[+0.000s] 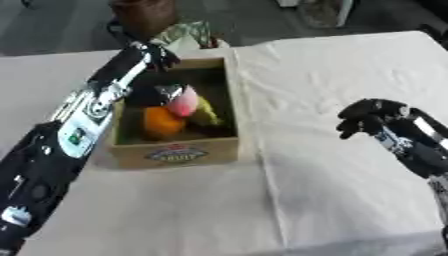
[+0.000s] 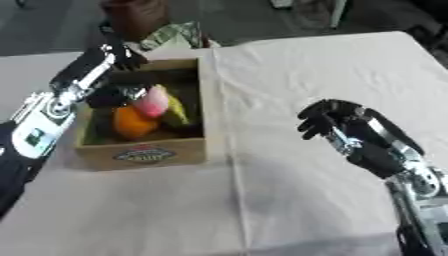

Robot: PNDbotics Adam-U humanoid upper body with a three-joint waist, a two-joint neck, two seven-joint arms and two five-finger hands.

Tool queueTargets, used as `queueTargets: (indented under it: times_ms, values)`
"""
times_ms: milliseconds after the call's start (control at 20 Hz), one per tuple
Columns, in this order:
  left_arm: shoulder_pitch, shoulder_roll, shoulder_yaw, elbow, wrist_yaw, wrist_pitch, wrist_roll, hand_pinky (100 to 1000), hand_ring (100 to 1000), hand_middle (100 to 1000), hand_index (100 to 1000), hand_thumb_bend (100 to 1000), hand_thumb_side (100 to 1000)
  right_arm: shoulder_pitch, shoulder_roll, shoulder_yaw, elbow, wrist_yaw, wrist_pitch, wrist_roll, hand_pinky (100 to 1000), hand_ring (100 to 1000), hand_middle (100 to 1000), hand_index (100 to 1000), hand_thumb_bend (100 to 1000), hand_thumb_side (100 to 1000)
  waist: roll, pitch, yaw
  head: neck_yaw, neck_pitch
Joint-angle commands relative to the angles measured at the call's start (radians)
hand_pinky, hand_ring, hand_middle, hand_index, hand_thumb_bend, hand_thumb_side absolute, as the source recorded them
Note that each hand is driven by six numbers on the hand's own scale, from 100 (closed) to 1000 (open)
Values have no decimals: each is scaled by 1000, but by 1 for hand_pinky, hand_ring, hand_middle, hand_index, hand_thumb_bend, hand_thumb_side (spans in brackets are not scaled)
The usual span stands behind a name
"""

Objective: Pick up objects on the table and place them in the box.

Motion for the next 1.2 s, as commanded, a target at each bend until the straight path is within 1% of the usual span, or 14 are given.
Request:
queueTargets:
  times_ms: [50, 100, 150, 250, 350, 500, 600, 700, 800, 850, 900, 1000, 1100, 1200]
  values:
    - [7, 46, 46, -89, 53, 38, 34, 673, 674, 653, 762, 295, 918, -10, -8, -9, -8, 0, 2, -1, 616, 662, 675, 714, 100, 521, 0, -18, 4, -5, -5]
    - [24, 53, 62, -114, 69, 47, 47, 667, 665, 643, 757, 259, 899, -10, -7, -10, -8, -1, 2, 0, 617, 662, 675, 714, 100, 521, -1, -18, 7, -9, -6]
    - [45, 61, 77, -140, 85, 55, 62, 654, 647, 624, 741, 190, 868, -9, -9, -11, -8, -1, 2, -1, 617, 662, 675, 714, 100, 520, -1, -19, 12, -13, -7]
    - [94, 68, 113, -193, 118, 70, 94, 620, 614, 594, 715, 110, 838, -7, -17, -17, -8, 0, 1, -7, 617, 662, 675, 714, 100, 517, 1, -19, 29, -17, -9]
    - [146, 71, 152, -240, 150, 88, 126, 609, 606, 586, 709, 103, 859, -8, -23, -22, -8, 1, 0, -13, 617, 662, 675, 714, 100, 517, 3, -18, 43, -19, -8]
    - [224, 60, 221, -270, 198, 127, 174, 595, 597, 577, 701, 113, 893, -9, -27, -28, -9, 1, -2, -19, 617, 662, 676, 714, 100, 516, 3, -16, 58, -28, -13]
    - [276, 54, 251, -289, 230, 143, 203, 592, 594, 574, 700, 117, 902, -7, -28, -30, -8, 1, -2, -22, 617, 662, 675, 714, 100, 516, 2, -18, 63, -27, -12]
    - [316, 56, 258, -317, 264, 150, 221, 592, 594, 574, 700, 117, 902, -6, -28, -29, -7, 1, -2, -23, 617, 662, 675, 714, 100, 516, 2, -20, 62, -25, -10]
    - [328, 61, 258, -332, 300, 156, 228, 592, 594, 574, 700, 117, 902, -6, -28, -29, -7, 1, -2, -23, 617, 662, 675, 714, 100, 516, 2, -20, 62, -24, -10]
    - [331, 64, 258, -335, 317, 158, 230, 585, 589, 569, 698, 119, 923, -6, -28, -29, -7, 1, -2, -23, 617, 662, 675, 714, 100, 516, 2, -20, 62, -24, -10]
    - [343, 55, 269, -327, 334, 165, 233, 576, 580, 561, 692, 100, 930, -8, -26, -31, -7, -1, -1, -25, 616, 661, 675, 717, 100, 518, 0, -17, 73, -20, -10]
    - [384, 16, 298, -332, 366, 181, 223, 573, 570, 548, 687, 100, 927, -7, -25, -36, -7, -3, 1, -31, 615, 660, 674, 718, 100, 517, -1, -17, 98, -23, -3]
    - [432, -25, 305, -372, 397, 184, 216, 569, 564, 541, 685, 100, 931, -2, -26, -36, -6, -4, 3, -34, 615, 659, 673, 719, 100, 517, 0, -21, 107, -21, 5]
    - [481, -46, 302, -419, 428, 192, 212, 566, 558, 535, 683, 100, 931, 1, -26, -37, -6, -5, 4, -37, 614, 658, 672, 721, 100, 515, 1, -23, 108, -12, 10]
